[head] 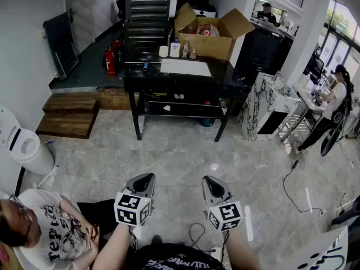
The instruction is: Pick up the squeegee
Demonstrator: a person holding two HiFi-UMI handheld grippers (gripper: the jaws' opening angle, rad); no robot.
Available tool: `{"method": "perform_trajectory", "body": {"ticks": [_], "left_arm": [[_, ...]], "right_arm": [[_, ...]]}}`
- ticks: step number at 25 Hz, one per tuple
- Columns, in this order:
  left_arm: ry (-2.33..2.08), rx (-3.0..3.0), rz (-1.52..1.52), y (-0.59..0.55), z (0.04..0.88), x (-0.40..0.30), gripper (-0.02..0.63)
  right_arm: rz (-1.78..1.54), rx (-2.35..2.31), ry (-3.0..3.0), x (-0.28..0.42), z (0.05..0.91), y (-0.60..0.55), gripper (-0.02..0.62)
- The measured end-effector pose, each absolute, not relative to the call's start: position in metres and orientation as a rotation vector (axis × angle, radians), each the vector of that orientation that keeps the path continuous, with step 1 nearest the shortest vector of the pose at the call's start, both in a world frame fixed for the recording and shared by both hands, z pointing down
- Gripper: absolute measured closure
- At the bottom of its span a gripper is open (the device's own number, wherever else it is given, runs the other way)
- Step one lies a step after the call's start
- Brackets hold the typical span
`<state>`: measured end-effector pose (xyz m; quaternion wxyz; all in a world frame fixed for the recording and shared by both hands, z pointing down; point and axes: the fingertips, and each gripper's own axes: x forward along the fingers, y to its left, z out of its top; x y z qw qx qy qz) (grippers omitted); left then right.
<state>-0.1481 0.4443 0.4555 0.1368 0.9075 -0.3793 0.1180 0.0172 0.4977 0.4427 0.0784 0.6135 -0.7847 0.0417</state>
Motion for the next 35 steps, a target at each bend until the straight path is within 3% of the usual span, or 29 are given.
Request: {"method": "perform_trajectory", "body": {"ticks": [17, 25, 35], "left_arm": [[-1.066, 2.604, 0.367, 0.378, 0.492, -0.199, 0.586], [-1.136, 2.559, 0.364, 0.303, 0.497, -0.198, 0.586], [-1.271, 2.5, 0.351, 0.142, 0.487, -0.135, 0.586]], "right_arm": [[0.165, 1.902, -2.346, -0.027, 0.468, 0.433, 0.548], [0.216, 1.902, -2.384, -0.01, 0.481, 0.343, 0.546], [0.216, 1.844, -2.44, 0.07, 0.482, 0.161, 0.546]]}}
